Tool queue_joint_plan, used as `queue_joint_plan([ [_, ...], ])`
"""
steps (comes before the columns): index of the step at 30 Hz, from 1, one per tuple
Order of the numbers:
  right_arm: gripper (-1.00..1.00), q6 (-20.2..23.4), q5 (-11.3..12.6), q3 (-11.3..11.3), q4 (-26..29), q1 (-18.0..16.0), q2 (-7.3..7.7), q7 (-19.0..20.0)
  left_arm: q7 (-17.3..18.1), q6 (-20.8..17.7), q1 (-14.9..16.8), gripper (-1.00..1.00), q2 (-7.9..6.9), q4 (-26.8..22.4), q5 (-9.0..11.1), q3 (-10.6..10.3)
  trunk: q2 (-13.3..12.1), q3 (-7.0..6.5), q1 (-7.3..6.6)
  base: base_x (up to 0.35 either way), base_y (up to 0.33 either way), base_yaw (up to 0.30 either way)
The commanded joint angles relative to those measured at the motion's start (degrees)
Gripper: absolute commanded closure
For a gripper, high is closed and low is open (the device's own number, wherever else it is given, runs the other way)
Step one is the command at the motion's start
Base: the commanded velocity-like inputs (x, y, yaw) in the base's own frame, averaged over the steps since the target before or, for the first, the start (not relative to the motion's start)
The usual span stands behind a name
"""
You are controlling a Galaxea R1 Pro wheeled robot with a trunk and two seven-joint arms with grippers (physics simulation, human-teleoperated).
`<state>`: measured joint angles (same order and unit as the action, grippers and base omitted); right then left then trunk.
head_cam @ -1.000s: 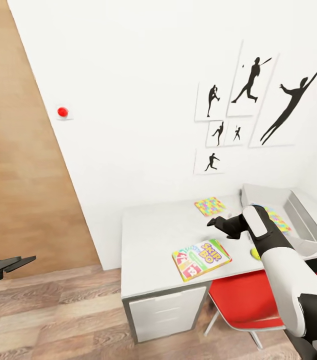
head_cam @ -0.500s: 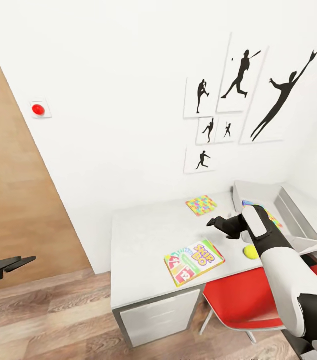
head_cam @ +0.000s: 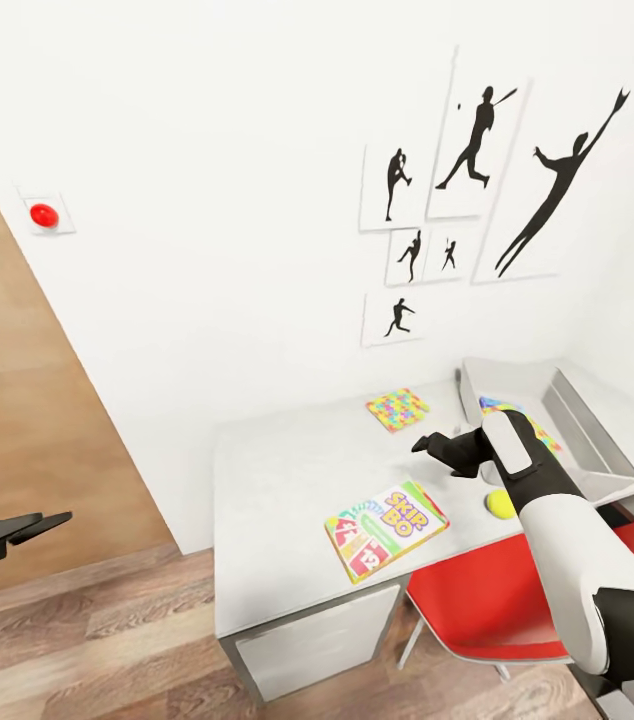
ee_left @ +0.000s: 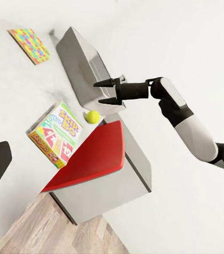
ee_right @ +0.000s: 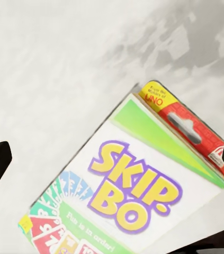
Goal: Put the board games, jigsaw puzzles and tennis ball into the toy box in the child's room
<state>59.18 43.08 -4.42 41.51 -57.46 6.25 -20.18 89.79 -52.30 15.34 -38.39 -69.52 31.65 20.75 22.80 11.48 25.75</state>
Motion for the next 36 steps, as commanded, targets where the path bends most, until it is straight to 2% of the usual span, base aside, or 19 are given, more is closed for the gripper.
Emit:
queue_joint_plan([
  [1,-1.00,0.15,0.60,-0.06,0.05,-0.06,-0.03,-0.57,0.21,-0.61,0.04,-1.00,-0.02,-0.01,-0.01,-0.01,0.12,0.14,0.04,0.011,0.007,-0.014],
  [10,-1.00,0.15,0.58,-0.06,-0.03,-0.10,-0.06,-0.58,0.21,-0.61,0.04,-1.00,-0.02,0.03,-0.03,-0.01,0.12,0.41,0.04,0.004,0.015,-0.005],
  [23,-1.00,0.06,0.51,0.04,-0.19,-0.10,-0.31,-0.65,0.21,-0.57,0.04,-1.00,-0.02,0.75,-0.16,-0.01,0.12,1.50,0.04,0.000,0.011,0.000],
  [36,-1.00,-1.39,0.55,2.41,-0.20,-0.11,-0.43,-0.65,0.21,-0.53,0.04,-1.00,-0.02,0.78,-0.18,0.00,0.12,2.72,0.04,0.000,0.118,0.000],
])
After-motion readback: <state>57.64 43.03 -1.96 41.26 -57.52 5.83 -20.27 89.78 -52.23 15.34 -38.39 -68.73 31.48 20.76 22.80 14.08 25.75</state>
